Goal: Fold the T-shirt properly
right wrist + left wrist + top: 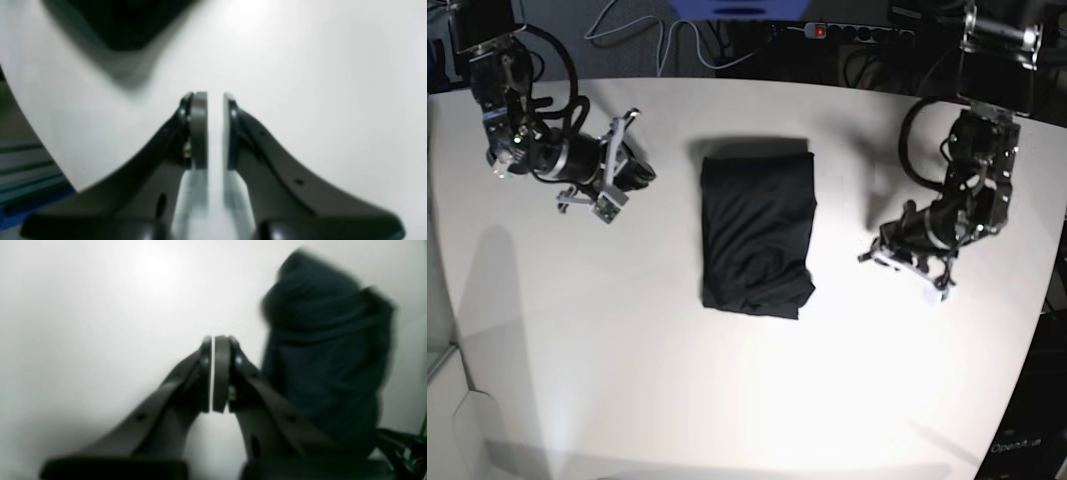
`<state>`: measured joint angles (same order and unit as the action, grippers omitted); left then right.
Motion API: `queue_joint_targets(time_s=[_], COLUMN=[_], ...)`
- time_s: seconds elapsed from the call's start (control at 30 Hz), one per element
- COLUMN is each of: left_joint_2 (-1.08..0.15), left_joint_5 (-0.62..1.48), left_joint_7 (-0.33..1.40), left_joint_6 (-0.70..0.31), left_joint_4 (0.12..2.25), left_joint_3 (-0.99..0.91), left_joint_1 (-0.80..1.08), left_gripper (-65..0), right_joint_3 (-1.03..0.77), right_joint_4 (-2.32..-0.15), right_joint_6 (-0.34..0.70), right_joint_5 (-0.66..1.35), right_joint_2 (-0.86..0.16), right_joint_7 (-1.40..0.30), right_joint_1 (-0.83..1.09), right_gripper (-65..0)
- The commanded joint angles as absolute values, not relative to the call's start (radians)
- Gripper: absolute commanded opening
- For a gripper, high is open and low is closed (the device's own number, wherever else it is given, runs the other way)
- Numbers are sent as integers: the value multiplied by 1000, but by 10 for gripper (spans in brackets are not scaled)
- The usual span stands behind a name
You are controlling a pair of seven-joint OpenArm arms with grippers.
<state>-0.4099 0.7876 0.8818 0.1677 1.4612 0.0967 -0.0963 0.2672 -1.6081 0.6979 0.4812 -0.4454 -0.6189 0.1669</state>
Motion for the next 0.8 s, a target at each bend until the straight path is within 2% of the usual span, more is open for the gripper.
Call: queue_joint_targets(time_s=[0.0, 0.3, 0.47, 0.77], left_joint_2=[-430, -507, -544, -550], left_joint_5=[796, 796, 796, 794], left_joint_7=[863, 868, 863, 865], left_joint_6=[162, 159, 157, 157], left_joint_4=[1491, 1590, 1587, 1584], left_joint_3=[47, -282, -349, -377], left_joint_1=[-88, 176, 249, 278], left_gripper=[-639, -639, -639, -639], right_joint_3=[259, 325, 338, 452], right_joint_4=[-1623, -1623, -1621, -1623], right_joint_6=[698, 698, 698, 698], right_joint_5=[498, 498, 496, 496], right_joint_2=[-461, -407, -351, -320], right_joint_7=[-599, -602, -607, -602], right_joint_1=[153, 110, 99, 99], right_gripper=[-585, -585, -585, -585])
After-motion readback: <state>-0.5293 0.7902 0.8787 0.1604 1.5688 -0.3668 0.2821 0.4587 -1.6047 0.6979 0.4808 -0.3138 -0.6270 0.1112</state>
